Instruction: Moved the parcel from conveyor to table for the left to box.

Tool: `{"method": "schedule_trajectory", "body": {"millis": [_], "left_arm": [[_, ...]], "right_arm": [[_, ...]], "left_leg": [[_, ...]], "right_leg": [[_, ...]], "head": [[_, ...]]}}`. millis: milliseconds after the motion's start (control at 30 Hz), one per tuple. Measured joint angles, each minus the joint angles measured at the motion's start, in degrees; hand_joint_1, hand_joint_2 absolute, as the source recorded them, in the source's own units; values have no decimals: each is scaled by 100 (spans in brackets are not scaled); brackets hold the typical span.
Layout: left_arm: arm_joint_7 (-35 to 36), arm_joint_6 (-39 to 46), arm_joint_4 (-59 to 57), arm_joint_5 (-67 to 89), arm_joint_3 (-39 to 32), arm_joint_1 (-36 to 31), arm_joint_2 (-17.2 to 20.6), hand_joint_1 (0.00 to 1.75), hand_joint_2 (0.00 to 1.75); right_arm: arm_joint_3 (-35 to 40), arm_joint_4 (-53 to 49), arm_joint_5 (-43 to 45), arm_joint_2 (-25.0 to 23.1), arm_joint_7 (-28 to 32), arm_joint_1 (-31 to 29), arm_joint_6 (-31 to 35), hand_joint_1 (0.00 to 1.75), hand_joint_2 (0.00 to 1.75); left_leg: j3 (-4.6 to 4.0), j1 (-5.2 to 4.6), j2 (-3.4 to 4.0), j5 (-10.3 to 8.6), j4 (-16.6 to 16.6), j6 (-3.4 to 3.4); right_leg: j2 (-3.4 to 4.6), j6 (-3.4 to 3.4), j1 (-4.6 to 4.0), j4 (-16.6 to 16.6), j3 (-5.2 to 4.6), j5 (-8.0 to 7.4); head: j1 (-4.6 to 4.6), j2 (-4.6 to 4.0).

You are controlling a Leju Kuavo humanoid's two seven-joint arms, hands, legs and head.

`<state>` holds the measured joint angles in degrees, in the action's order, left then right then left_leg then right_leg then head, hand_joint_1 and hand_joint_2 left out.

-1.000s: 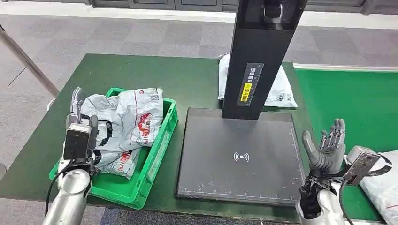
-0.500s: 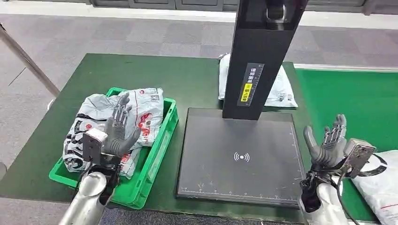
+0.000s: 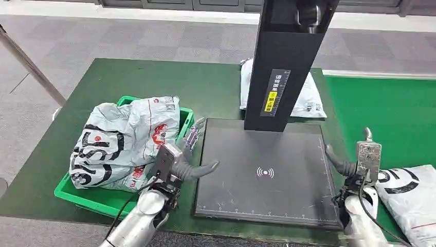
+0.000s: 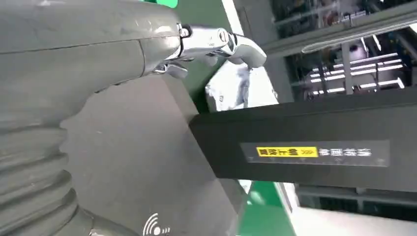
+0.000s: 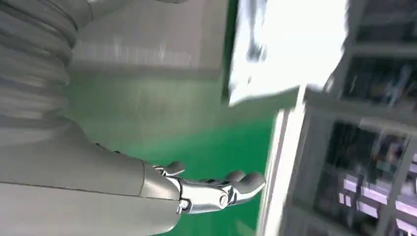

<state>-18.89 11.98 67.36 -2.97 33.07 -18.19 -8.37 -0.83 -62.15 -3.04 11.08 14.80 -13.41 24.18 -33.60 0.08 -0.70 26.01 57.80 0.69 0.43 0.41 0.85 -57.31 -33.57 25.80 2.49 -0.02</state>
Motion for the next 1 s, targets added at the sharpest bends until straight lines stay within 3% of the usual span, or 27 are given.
{"method": "schedule_trajectory", "body": {"millis": [367,467,800,1000], "left_arm": [[-35,89,-327,59,109,-18,-127,0,175],[-17,100,-363,-2,111,-11,-155,0,175],[-24,115,-306,343,107,136,-171,0,175],[11,85,-262,402,26,162,-166,0,175]], "right_arm": [[0,733,-128,260,20,-212,154,0,175],[0,886,-405,319,-76,-248,527,0,175],[-564,1971,-2112,747,-1369,-248,966,0,175],[-946,2620,-3456,964,-2348,-230,879,0,175]], "left_leg": [[0,1,0,0,0,0],[0,0,-1,0,0,0],[-3,-10,-8,8,1,-12],[-3,-10,-6,10,1,-15]], "right_leg": [[1,0,-1,-2,-2,0],[1,2,-1,-1,-2,2],[-4,10,9,2,0,7],[-6,11,10,2,-2,8]], "head": [[0,0],[0,0],[-2,0],[0,0]]}}
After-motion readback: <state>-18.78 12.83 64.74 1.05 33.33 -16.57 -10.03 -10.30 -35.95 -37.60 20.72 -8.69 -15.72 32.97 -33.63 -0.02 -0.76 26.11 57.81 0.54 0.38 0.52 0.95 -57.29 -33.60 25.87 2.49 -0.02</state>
